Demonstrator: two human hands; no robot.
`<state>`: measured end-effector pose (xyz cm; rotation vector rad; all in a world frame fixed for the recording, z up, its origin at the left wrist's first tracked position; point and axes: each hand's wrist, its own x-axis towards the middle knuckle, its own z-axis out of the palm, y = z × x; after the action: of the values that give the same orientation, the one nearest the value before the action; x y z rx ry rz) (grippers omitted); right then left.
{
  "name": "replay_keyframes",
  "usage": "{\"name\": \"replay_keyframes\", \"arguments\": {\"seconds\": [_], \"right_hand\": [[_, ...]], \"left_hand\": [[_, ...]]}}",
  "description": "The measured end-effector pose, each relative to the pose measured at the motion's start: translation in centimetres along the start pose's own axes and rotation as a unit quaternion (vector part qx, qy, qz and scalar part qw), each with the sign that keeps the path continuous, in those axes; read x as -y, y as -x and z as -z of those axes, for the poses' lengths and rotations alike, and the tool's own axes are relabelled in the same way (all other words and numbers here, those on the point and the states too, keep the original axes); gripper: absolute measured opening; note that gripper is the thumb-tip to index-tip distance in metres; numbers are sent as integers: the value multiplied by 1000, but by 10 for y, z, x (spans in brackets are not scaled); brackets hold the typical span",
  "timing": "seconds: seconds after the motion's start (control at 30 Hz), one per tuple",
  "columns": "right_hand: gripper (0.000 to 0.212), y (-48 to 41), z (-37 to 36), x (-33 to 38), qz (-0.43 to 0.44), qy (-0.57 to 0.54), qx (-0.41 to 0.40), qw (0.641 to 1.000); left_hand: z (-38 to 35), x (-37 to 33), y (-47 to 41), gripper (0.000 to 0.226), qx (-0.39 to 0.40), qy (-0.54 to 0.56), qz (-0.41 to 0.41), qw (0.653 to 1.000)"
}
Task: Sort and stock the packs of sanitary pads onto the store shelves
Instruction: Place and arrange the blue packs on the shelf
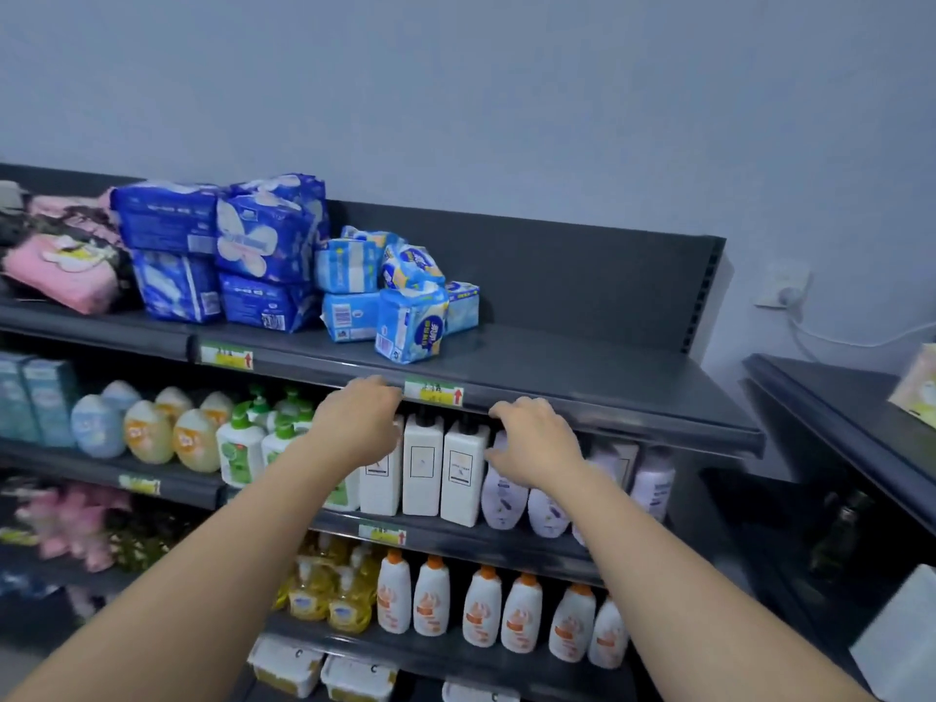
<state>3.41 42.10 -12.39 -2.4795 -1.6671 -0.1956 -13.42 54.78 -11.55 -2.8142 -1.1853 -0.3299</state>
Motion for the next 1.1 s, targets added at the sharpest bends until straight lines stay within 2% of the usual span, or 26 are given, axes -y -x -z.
{"name": "replay_keyframes", "arguments": {"seconds": [0.2,0.37,0.53,0.67,0.77,0.83,0.87,0.93,0.97,1.0,1.03,1.1], "right_hand": [[52,-99,-11,25,-2,-24,-29,999],[51,-161,-17,38,-20,-54,-49,997],[48,-197,-30,41,-26,-118,-53,991],[32,-213,-35,33,-18,-168,-93,981],[26,-226,-43,23,-7,-226,-122,966],[37,-233,-46,17,-39,-322,-139,936],[50,-236,-47,14,-60,-385,-138,911],[87,-240,-44,8,-96,-539,-91,832],[96,-241,-42,3,-108,-612,-49,782],[94,-242,-40,-2,-106,-675,-2,730],[85,-241,-38,-4,-97,-718,34,688],[79,-240,-37,-10,-91,-761,39,642]], "left_hand": [[-4,48,-84,41,-23,35,7,999],[-4,61,-144,65,-67,123,3,990],[-11,63,-190,89,-74,218,4,973],[-17,62,-210,88,-61,237,36,969],[-17,63,-222,80,-72,301,52,950],[-13,68,-229,75,-52,397,70,914],[-10,72,-231,69,-36,472,79,878],[-7,78,-234,56,21,627,85,774],[-6,79,-234,55,53,677,77,730],[-7,79,-235,57,82,706,63,700],[-8,79,-234,60,106,726,49,678],[-9,72,-235,60,126,717,28,685]]}}
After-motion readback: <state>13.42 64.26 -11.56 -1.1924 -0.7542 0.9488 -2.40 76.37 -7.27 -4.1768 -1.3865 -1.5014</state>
